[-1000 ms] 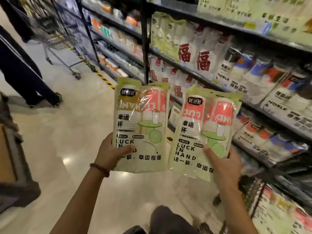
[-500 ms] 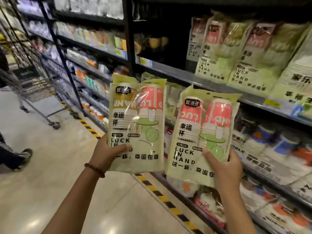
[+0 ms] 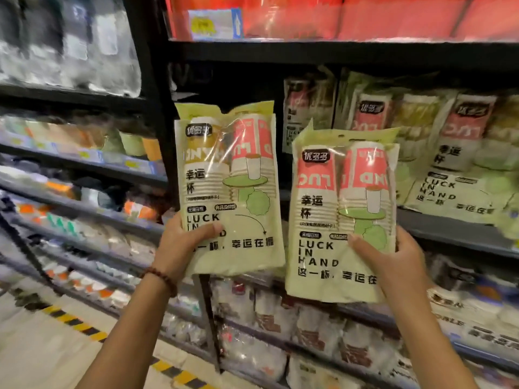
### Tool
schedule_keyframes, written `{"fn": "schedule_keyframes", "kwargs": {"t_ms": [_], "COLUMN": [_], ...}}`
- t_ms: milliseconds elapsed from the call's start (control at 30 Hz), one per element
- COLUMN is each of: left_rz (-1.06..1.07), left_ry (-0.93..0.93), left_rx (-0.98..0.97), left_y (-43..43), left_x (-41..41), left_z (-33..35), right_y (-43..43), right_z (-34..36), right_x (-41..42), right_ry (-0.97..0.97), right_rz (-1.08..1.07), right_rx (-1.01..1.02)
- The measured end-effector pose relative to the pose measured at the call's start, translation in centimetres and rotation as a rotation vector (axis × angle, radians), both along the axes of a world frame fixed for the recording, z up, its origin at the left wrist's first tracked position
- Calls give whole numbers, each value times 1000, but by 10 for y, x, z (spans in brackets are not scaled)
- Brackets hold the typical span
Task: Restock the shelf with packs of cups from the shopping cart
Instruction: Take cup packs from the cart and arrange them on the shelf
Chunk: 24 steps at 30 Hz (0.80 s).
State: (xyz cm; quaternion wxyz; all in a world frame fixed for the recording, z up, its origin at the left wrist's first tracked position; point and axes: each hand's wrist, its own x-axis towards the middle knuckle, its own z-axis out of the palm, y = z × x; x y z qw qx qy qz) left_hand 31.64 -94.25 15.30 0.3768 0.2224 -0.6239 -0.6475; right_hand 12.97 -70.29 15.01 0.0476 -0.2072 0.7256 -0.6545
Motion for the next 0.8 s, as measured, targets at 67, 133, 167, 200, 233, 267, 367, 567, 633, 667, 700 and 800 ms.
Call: {"fn": "schedule_keyframes", "kwargs": {"t_ms": [67, 133, 167, 200, 233, 267, 367, 567, 633, 667, 700, 800], "left_rz": [-57, -114, -142, -170, -194, -213, -251, -258, -247, -250, -261, -323], "left_ry": [12, 13, 12, 11, 11, 8, 6, 9, 11, 4, -11, -38], "left_rx": [7, 15, 15, 13, 4, -13, -60, -80, -62, -49, -29, 22], "left_y": [-35, -64, -75, -85, -95, -103, -124, -159, -168, -171, -174, -182], "left_x": [-13, -26, -33, -40, -47, -54, -71, -100, -107, -111, -115, -122], "left_z": [6, 13, 17, 21, 24, 28, 36, 49, 53, 55, 56, 57], "right_y": [-24, -45, -55, -64, -72, -79, -96, -134, -145, -150, -153, -159], "right_z": [8, 17, 23, 29, 37, 43, 59, 67, 66, 67, 68, 76], "right_x": [4, 10, 12, 14, 15, 15, 8, -10, -17, -20, -23, -34], "right_ry": [-1, 18, 40, 72, 103, 128, 191, 276, 282, 285, 289, 288], "right_rz": [-61, -126, -159, -191, -221, -245, -295, -391, -408, -406, -400, -369], "right_rx": [-6, -8, -1, 12, 23, 29, 12, -44, -32, -26, -18, 17]}}
